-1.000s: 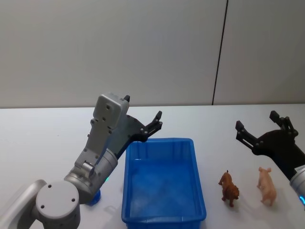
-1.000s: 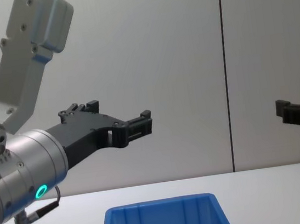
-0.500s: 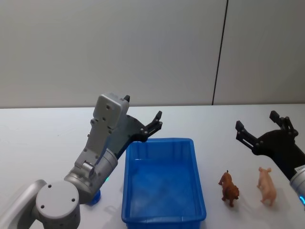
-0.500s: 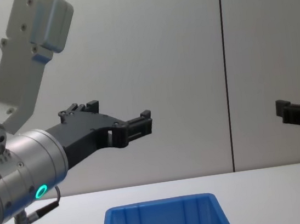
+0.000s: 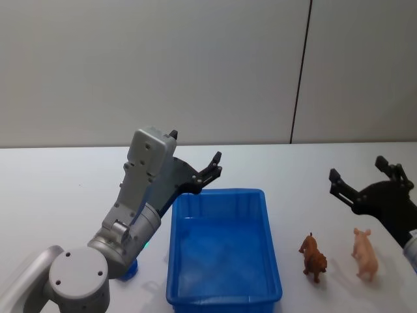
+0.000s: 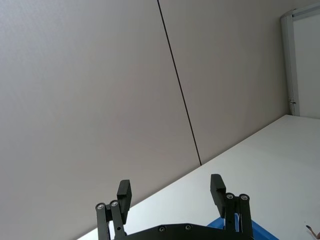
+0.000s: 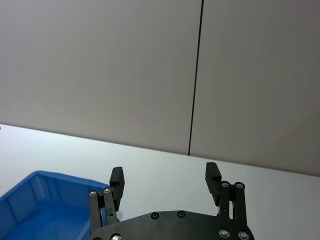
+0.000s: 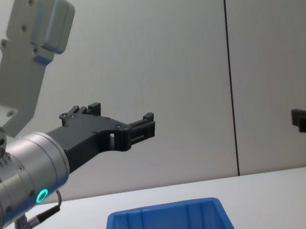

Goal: Pick up the two dolls from the table and place them into the box.

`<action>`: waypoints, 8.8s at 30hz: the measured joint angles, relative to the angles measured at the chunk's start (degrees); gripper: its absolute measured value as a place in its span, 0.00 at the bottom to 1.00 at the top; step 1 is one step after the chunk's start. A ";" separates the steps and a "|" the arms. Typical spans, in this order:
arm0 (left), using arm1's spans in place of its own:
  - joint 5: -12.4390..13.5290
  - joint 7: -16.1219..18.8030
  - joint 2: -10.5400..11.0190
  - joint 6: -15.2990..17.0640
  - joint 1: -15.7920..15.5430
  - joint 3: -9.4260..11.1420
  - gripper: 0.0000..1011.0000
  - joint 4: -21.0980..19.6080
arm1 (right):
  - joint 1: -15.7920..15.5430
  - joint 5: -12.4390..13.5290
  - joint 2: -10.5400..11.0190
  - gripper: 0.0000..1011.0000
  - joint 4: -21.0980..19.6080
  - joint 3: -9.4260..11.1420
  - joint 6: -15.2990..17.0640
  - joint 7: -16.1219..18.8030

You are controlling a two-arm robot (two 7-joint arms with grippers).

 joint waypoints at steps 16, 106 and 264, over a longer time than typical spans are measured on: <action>0.00 0.00 0.00 0.00 0.00 0.00 0.99 0.00 | -2.28 2.69 4.18 0.99 1.20 2.75 5.69 2.32; 0.00 0.00 0.00 0.00 0.00 0.00 0.99 0.00 | 1.24 -1.66 4.11 0.35 10.41 1.40 8.17 14.21; 0.00 -0.01 -0.01 0.00 0.00 0.00 0.99 0.00 | 9.46 -8.48 -0.50 0.42 7.31 -7.04 9.38 27.01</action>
